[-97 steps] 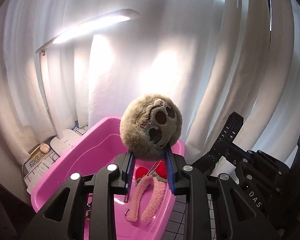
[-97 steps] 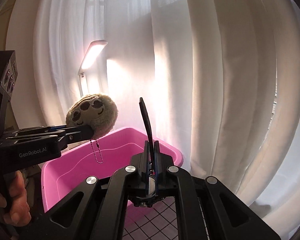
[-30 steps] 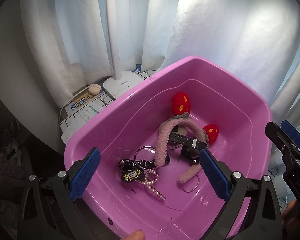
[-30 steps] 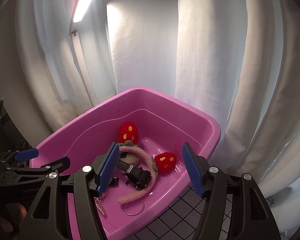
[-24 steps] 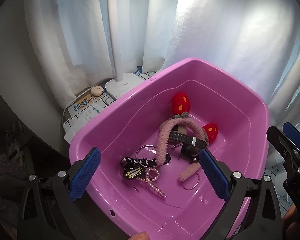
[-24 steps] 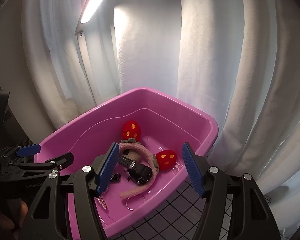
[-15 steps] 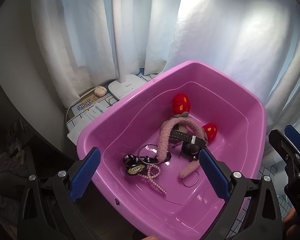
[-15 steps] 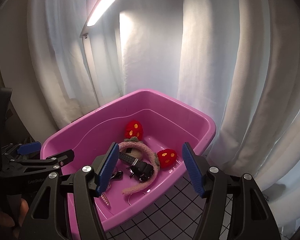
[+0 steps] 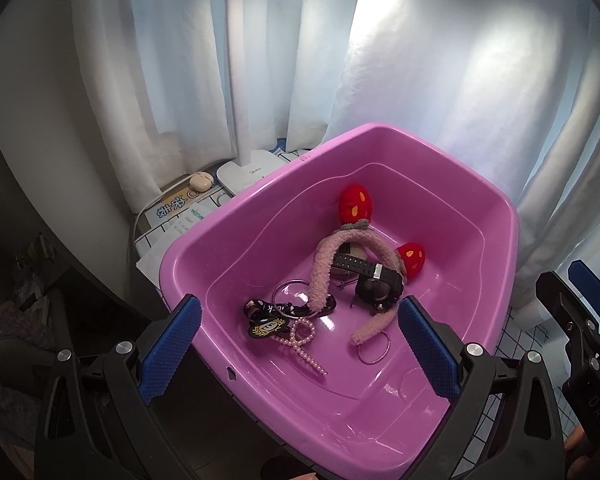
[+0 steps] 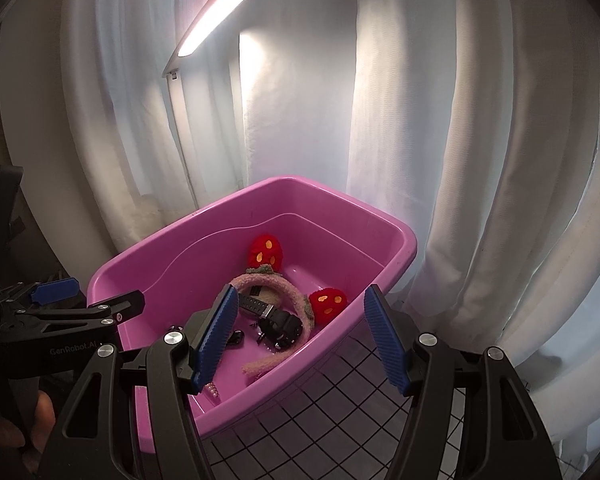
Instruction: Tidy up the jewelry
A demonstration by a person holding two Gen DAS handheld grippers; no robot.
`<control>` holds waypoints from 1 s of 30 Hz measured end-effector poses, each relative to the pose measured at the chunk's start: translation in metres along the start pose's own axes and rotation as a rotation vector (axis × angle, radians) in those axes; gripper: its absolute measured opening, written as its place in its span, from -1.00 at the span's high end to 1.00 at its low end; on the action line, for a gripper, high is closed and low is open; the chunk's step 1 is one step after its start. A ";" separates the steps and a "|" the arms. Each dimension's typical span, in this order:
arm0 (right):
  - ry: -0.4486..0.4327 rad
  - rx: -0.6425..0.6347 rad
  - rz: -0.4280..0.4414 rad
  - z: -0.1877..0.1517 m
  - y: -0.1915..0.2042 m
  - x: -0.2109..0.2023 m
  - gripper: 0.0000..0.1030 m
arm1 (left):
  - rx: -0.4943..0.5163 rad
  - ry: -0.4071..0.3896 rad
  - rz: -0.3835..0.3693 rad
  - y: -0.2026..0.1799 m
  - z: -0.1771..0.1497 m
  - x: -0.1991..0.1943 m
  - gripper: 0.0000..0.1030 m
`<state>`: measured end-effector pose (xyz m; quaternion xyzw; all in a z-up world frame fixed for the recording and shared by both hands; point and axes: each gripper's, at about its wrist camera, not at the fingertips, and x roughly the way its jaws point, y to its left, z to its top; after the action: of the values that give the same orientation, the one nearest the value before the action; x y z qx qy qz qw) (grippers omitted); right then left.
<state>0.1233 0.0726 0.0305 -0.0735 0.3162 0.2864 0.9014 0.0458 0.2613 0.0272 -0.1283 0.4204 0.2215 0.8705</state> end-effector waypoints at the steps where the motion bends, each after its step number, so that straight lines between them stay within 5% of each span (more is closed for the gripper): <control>1: -0.001 0.003 -0.001 -0.001 -0.001 -0.001 -0.22 | 0.001 0.000 -0.001 -0.001 0.000 -0.001 -0.88; 30: -0.018 0.046 -0.053 -0.007 -0.014 -0.025 -0.25 | 0.041 -0.018 -0.006 -0.012 -0.002 -0.018 -0.88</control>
<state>0.1114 0.0472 0.0392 -0.0587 0.3124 0.2559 0.9129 0.0404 0.2448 0.0408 -0.1095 0.4168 0.2113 0.8773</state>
